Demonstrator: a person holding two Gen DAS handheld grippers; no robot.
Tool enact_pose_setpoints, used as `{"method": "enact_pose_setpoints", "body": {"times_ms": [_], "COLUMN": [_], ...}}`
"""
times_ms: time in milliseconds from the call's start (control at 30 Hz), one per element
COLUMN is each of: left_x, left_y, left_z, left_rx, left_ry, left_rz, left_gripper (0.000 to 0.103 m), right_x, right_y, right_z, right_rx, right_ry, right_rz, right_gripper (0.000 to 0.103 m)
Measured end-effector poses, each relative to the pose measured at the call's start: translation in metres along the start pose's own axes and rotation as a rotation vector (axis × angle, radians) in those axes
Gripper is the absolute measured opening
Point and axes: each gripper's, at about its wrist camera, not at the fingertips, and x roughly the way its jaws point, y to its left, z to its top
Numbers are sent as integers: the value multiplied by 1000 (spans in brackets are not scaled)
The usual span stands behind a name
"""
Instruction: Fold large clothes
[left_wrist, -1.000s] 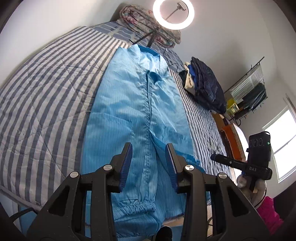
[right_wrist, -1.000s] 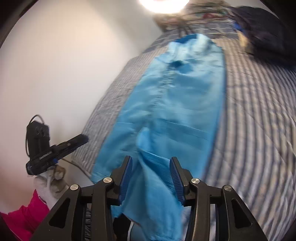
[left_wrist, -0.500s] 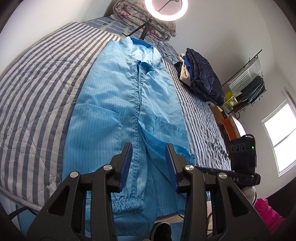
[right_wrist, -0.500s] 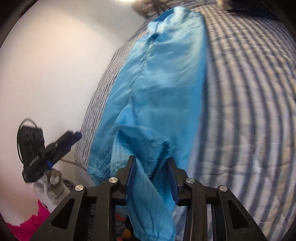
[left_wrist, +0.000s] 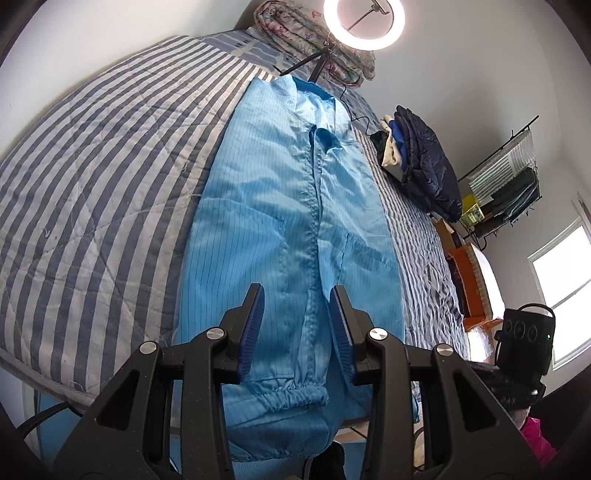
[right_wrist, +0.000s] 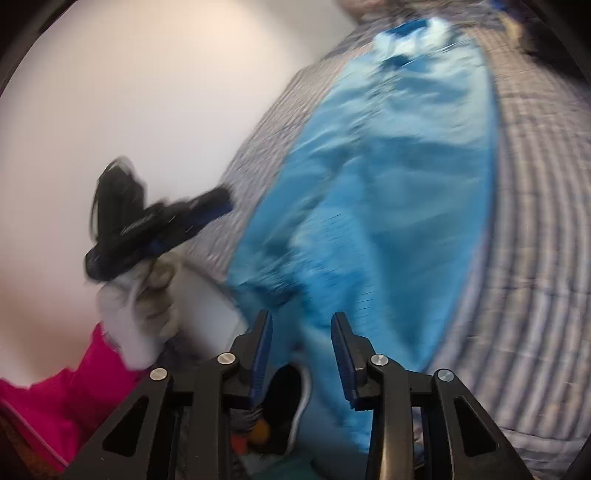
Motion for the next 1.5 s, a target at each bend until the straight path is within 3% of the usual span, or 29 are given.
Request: {"method": "enact_pose_setpoints", "body": {"times_ms": [100,300,367,500,533,600,667,767,1000,1033,1067,1100,1133,1167,1267,1400,1467,1500], "left_x": [5,4,4,4,4,5,5,7,8,6,4,2,0,-2,-5,-6,-5,-6], "left_y": [-3,-14,-12,-7,-8,-9,-12,-16,-23,-24,-24,-23,-21,-19,-13,-7,-9,-10], "left_z": [-3,-6,-7,-9,-11,-15,-19,-26,-37,-37,-37,-36,-34,-34,-31,-28,-28,-29], "left_rx": [12,50,50,25,26,33,43,50,73,73,72,68,63,55,35,19,24,28], "left_ry": [21,25,28,53,60,70,80,105,123,114,105,98,94,87,78,82,85,85], "left_rz": [0,-11,-12,-32,-38,-43,-48,-61,-52,-50,-49,-47,-47,-46,-47,-58,-65,-66], "left_gripper": [36,36,36,36,36,36,36,36,36,36,36,36,36,36,36,36,36,36], "right_x": [8,59,49,11,1,-8,-14,-12,27,33,42,49,47,47,24,-11,-17,-16], "right_y": [-11,19,30,12,7,-3,-10,5,56,60,64,66,65,58,31,-24,-35,-35], "right_z": [0,-26,-29,-30,-33,-38,-47,-56,-53,-54,-54,-56,-60,-54,-37,-27,-28,-30], "right_rx": [54,-1,-46,29,33,50,81,-25,-354,-381,-414,-444,-443,-391,-167,262,334,334], "right_ry": [-10,197,172,77,58,54,62,50,89,101,120,146,163,166,126,43,26,44], "right_rz": [-60,71,80,44,0,-35,-48,-144,-253,-271,-292,-323,-338,-319,-144,208,296,320], "right_gripper": [35,35,35,37,40,58,59,57,56,54,44,19,7,2,0,0,0,5]}}
